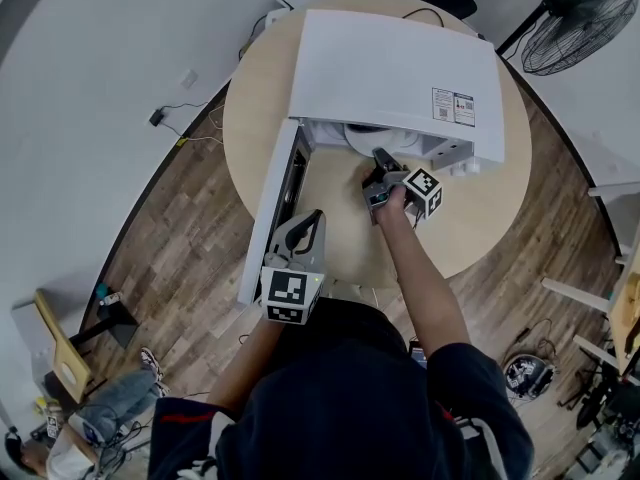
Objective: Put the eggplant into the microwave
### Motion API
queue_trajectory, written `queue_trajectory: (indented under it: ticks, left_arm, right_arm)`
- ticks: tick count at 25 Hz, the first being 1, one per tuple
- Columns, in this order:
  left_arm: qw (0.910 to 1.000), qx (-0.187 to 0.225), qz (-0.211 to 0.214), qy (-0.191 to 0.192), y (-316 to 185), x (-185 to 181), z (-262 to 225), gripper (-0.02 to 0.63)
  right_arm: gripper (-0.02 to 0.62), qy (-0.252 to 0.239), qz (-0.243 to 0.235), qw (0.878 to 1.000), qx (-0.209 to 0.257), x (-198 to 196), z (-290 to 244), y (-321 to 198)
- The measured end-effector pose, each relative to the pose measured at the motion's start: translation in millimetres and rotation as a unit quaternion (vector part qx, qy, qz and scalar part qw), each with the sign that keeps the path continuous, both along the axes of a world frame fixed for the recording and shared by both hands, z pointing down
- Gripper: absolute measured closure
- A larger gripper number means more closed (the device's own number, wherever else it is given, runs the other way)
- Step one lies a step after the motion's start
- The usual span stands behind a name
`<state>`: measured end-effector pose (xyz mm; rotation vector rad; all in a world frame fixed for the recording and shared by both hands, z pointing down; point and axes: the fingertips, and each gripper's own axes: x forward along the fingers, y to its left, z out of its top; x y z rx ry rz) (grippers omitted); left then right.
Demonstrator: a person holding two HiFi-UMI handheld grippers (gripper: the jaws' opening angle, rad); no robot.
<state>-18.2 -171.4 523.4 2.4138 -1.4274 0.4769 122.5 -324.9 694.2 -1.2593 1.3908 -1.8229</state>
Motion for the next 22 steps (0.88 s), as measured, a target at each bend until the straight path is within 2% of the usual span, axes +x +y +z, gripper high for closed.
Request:
queue_trajectory:
  ticks: [7,10,14,19,21,22]
  left_arm:
    - [1.0000,0.001,0.005,0.002,1,-3,-1,0.591]
    - [0.9999,0.001,0.011,0.002,2,-1,-1,0.591]
    - [0.9998,0.001,0.017,0.004,2,3,-1,0.591]
    - [0.9997,0.000,0.025,0.005,2,9,0,0.591]
    - [0.9996,-0.001,0.026,0.005,2,10,0,0.591]
    - [0.9996,-0.001,0.026,0.005,2,10,0,0.591]
  right_arm:
    - [0.558,0.019,-0.023,0.999,0.011,-3,-2,3]
    - [0.510,0.052,-0.048,0.997,0.023,-3,-4,9]
    - [0.506,0.109,-0.081,0.990,0.039,1,-8,20]
    - [0.532,0.212,-0.120,0.968,0.065,9,-19,29]
    - [0.539,0.263,-0.140,0.952,0.075,11,-23,31]
    - [0.542,0.295,-0.152,0.940,0.082,11,-25,33]
